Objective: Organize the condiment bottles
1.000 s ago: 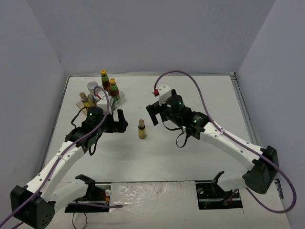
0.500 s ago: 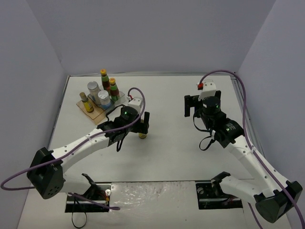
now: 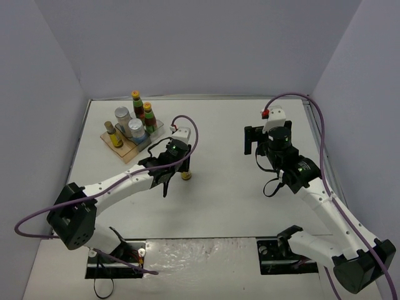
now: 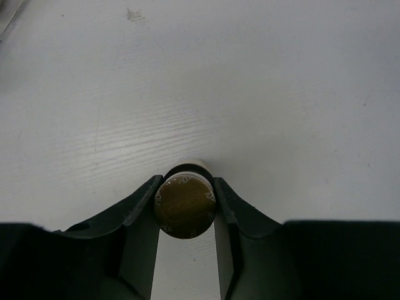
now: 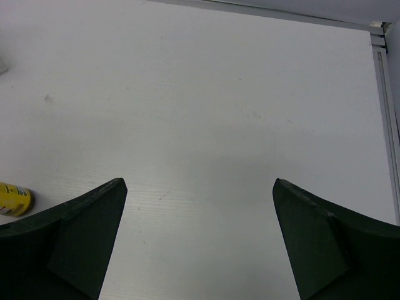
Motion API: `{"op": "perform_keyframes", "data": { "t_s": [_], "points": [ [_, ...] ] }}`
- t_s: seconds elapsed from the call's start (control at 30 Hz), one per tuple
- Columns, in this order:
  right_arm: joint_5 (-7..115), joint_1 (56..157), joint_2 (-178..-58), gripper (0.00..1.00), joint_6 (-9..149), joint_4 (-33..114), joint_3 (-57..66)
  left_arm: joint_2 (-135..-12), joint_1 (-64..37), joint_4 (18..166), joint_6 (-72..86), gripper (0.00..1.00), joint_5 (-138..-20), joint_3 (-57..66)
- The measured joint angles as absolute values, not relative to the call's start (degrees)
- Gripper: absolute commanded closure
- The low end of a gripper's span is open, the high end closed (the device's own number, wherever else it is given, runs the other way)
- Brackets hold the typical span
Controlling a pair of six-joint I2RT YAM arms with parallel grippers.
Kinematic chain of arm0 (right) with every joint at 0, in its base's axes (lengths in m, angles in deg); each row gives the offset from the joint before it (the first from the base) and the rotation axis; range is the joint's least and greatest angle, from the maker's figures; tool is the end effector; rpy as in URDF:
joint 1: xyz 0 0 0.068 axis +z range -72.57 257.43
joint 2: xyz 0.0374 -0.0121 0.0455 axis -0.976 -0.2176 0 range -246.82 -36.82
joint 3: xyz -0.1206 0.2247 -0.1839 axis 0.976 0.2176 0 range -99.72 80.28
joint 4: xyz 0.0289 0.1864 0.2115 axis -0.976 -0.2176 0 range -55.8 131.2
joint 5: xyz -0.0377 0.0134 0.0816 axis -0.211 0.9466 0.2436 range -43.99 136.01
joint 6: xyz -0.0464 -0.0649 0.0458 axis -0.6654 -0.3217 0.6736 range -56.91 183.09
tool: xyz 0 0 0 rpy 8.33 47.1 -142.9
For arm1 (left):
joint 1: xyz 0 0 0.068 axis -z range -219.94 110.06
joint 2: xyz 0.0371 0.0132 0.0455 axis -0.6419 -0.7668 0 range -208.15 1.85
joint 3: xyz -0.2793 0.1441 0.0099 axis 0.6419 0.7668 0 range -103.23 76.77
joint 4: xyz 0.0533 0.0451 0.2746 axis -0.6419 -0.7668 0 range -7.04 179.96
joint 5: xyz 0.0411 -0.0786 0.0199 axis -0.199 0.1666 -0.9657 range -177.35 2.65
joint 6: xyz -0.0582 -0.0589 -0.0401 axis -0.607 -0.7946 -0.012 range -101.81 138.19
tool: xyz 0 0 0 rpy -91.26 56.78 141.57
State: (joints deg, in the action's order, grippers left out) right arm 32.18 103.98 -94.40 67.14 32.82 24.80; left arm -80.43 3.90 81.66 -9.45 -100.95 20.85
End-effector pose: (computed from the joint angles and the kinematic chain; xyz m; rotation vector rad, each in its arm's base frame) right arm 0.2569 0.1063 0.3946 -0.1675 1.7438 0.1786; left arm 0.2823 -0.2440 0.2644 0.1729 2.1862 -0.4584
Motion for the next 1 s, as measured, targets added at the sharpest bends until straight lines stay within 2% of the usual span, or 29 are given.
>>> {"op": "perform_keyframes", "data": {
  "t_s": [0.07, 0.3, 0.43, 0.63, 0.83, 1.0],
  "points": [
    [32.57, 103.78, -94.41, 0.0, 67.14, 32.81, 24.82, -80.38, 3.9, 81.42, -9.45, 0.99, -101.29, 20.85],
    [33.51, 103.59, -94.47, 0.0, 67.12, 32.82, 24.87, -75.93, 2.2, 75.01, -9.09, 1.0, -103.03, 20.48],
    [33.81, 103.18, -94.47, 0.0, 67.1, 32.82, 24.87, -70.47, -4.66, 69.92, -8.84, 1.0, -103.81, 18.01],
    [34.48, 102.73, -94.47, 0.0, 67.1, 32.81, 24.87, -66.44, -21.36, 65.34, -6.34, 1.0, -103.9, 11.69],
    [35.1, 102.27, -94.45, 0.0, 67.08, 32.82, 24.93, -68.91, -34.31, 63.94, -4.99, 1.0, -102.38, 7.33],
    [35.74, 102.1, -94.34, 0.0, 67.08, 32.76, 25.52, -75.46, -37.64, 64.53, -4.49, 1.0, -100.6, 3.77]
  ]
}}
